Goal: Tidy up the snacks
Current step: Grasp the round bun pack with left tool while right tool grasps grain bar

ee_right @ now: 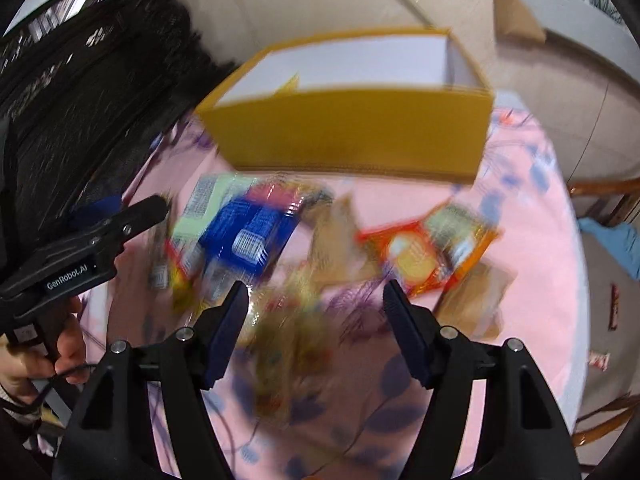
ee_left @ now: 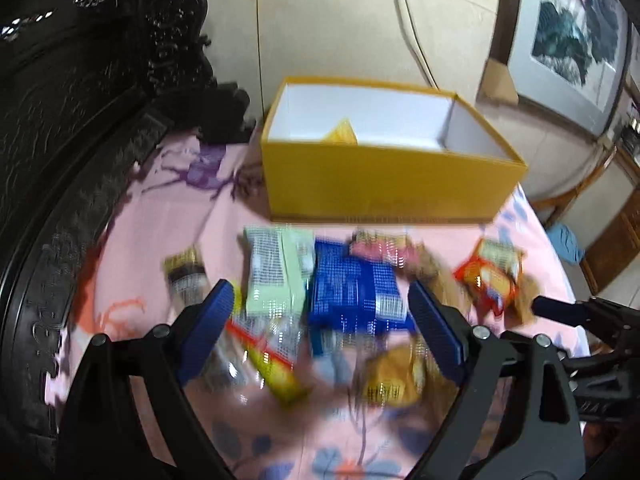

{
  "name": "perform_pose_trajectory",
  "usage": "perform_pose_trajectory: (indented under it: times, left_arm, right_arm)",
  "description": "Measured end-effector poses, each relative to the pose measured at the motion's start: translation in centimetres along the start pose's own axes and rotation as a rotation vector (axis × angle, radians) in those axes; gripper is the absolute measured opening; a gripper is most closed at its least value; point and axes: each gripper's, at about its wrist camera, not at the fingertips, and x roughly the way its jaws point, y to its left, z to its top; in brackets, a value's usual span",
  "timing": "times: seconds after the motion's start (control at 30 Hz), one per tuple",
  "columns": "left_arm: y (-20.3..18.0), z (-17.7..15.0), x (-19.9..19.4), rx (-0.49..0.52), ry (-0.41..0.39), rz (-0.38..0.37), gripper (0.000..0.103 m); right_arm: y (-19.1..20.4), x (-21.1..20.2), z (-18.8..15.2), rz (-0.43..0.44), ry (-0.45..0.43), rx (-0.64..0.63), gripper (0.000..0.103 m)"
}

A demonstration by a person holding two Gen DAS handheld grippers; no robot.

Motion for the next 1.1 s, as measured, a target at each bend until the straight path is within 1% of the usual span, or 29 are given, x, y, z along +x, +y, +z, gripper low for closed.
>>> perform_pose_trajectory:
  times: [0.13,0.23,0.33,0.37,0.43,0.47,0.6,0.77,0.87,0.93,1.1]
  left_arm:
    - [0.1,-2.1,-0.6,0.017,0.029,-0.005,0.091]
    - [0.5,-2.9,-0.7,0.016,0.052,-0.007,0.091]
    - [1.0,-3.6,-0.7,0.010,0.073,-0.020,0.091]
    - [1.2,-3.9,-0.6,0.012,0.083,-0.023,0.091]
    - [1.2,-4.1,-0.4,0.016,0.094,-0.027,0.091]
    - [1.1,-4.2,-0.3,0.019,0.101,-0.033,0.091]
    - [0.3,-4.8,0.4,0.049,0.129,-0.068,0.091]
    - [-1.6,-5.3,2.5,0.073,0.169,-0.120,0.091]
    - [-2.6,-5.6,4.1,0.089,0.200,-0.129,0.091]
    - [-3.1,-6.1,5.3,0.088,0.240,-0.138,0.091]
    - [-4.1,-6.9,6.8,0.103,0.282,-0.124,0.090]
  right_arm:
    - [2.0,1.4,-2.1,0.018,0.047,-0.035,0.059]
    - [2.8,3.0,-3.1,-0.003,0.090,-0.059,0.049]
    - [2.8,4.2,-4.2,-0.024,0.128,-0.056,0.044]
    - [2.9,4.5,-4.5,-0.029,0.135,-0.060,0.041]
    - [3.4,4.7,-4.8,-0.049,0.127,-0.090,0.037]
    - [3.7,4.8,-4.9,-0.052,0.134,-0.108,0.031]
    - [3.4,4.2,-5.2,-0.081,0.125,-0.097,0.028]
    - [1.3,1.5,-5.7,-0.108,0.089,-0.039,0.028]
    - [-0.1,0.6,-6.2,-0.123,0.090,-0.009,0.028]
    - [-0.8,0.4,-6.5,-0.134,0.094,0.008,0.028]
    - [-1.8,-0.1,-6.9,-0.145,0.088,0.045,0.028]
